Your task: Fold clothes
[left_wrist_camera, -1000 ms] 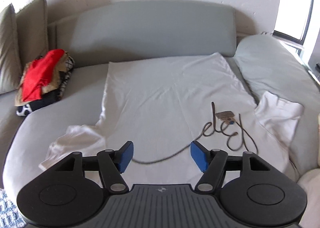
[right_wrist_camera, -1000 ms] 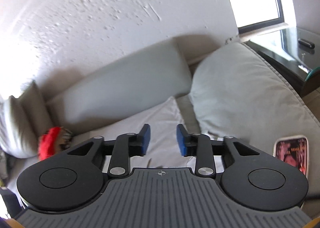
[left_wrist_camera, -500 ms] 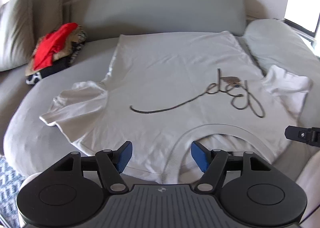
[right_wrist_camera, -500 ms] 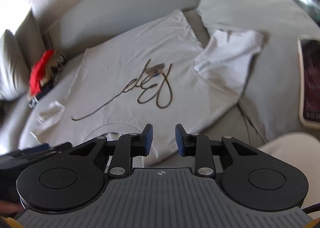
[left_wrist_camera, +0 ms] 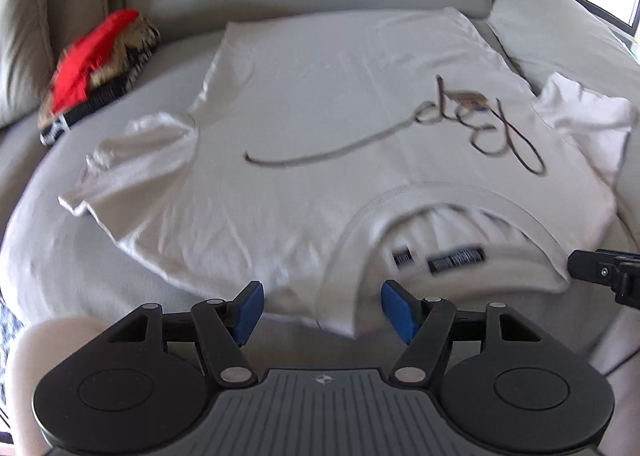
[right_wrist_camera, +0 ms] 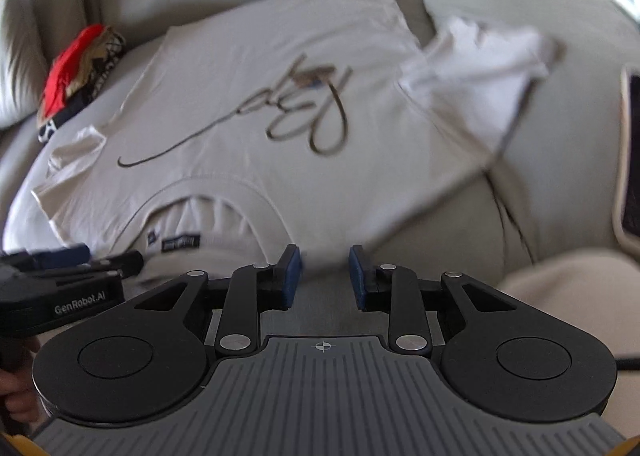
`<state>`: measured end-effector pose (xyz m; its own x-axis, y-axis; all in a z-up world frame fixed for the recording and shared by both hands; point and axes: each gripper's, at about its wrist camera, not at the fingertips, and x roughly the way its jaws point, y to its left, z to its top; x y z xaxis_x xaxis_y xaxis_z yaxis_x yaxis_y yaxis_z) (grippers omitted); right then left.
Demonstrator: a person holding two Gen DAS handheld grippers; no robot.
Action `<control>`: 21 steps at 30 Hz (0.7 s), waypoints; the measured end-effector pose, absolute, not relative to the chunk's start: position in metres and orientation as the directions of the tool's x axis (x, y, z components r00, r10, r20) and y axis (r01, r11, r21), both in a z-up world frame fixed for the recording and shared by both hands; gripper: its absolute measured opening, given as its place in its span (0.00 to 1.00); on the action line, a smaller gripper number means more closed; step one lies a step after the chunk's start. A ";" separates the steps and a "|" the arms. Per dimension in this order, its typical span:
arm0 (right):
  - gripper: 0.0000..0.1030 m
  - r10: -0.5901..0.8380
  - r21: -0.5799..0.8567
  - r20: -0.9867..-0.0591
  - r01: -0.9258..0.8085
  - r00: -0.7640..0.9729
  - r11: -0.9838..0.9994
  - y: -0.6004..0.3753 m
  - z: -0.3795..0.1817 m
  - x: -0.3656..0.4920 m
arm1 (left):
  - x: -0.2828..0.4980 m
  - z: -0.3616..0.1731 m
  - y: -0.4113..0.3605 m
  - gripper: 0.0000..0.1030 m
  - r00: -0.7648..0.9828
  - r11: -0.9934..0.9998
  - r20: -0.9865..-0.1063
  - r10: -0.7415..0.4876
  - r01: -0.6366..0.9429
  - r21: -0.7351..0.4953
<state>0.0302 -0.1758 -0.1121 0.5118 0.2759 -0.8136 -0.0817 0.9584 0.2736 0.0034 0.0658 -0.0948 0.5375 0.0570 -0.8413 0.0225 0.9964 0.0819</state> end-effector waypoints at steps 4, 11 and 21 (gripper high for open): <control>0.44 0.273 0.416 -0.733 0.093 0.624 0.904 -0.222 -0.113 0.037 | -0.004 -0.086 0.059 0.62 0.576 0.998 -0.817 0.031 0.032 0.060; 0.38 0.309 0.582 -0.732 0.323 0.607 0.746 -0.279 -0.144 0.060 | -0.002 -0.086 0.049 0.63 0.582 0.997 -0.813 -0.004 0.068 0.043; 0.41 0.262 0.639 -0.677 0.372 0.688 0.674 -0.272 -0.164 0.078 | -0.003 -0.092 0.050 0.63 0.563 0.998 -0.826 -0.008 0.057 0.029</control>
